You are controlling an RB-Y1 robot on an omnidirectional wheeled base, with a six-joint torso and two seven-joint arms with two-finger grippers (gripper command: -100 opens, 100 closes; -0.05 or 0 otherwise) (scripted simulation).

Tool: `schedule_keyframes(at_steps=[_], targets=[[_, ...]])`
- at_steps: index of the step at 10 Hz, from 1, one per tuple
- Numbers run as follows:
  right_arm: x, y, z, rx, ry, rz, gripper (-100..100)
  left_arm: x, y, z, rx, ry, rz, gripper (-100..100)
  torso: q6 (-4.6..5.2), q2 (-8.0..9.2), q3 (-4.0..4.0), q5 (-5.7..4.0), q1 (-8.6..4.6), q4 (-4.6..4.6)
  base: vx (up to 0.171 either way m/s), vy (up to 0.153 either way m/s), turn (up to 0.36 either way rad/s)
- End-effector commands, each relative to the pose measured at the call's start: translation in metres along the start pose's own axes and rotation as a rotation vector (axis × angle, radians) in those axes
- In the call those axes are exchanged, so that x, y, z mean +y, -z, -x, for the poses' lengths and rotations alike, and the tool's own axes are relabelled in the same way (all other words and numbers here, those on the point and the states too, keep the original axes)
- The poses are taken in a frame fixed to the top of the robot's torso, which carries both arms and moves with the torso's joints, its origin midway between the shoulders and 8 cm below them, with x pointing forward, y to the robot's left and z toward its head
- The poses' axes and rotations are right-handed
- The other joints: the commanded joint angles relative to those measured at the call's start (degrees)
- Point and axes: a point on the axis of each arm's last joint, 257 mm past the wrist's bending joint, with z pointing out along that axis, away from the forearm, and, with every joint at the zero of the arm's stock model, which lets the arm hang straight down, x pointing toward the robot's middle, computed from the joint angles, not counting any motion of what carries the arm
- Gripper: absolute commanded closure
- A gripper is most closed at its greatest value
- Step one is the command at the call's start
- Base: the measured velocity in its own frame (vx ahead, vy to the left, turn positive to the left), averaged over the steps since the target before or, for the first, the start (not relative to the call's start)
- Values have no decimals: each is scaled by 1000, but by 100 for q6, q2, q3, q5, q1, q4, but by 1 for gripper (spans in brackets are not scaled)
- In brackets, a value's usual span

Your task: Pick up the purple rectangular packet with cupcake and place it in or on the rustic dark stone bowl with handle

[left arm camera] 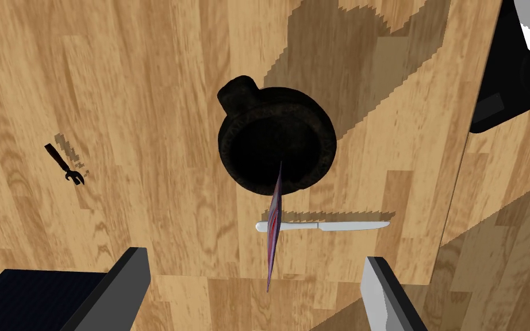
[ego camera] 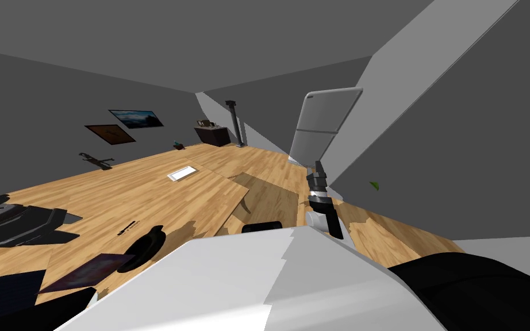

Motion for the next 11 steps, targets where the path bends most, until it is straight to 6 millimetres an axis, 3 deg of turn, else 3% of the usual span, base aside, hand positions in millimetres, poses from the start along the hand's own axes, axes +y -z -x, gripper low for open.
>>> schedule_keyframes(at_steps=[1,5,6,11], targets=[[0,0,0,0,0,0,0,1,1,4,-12,1,5,-100,0,0,0,0,0,0,14,-14,-2],[0,0,0,0,0,0,0,6,2,7,-3,-9,20,-100,0,6,3,1,5,1,20,-13,11],[0,0,0,0,0,0,0,6,2,7,-4,-10,20,0,0,10,6,2,8,2,0,0,0],[0,0,0,0,0,0,0,6,2,7,-4,-10,20,0,0,14,8,2,10,3,0,0,0]])
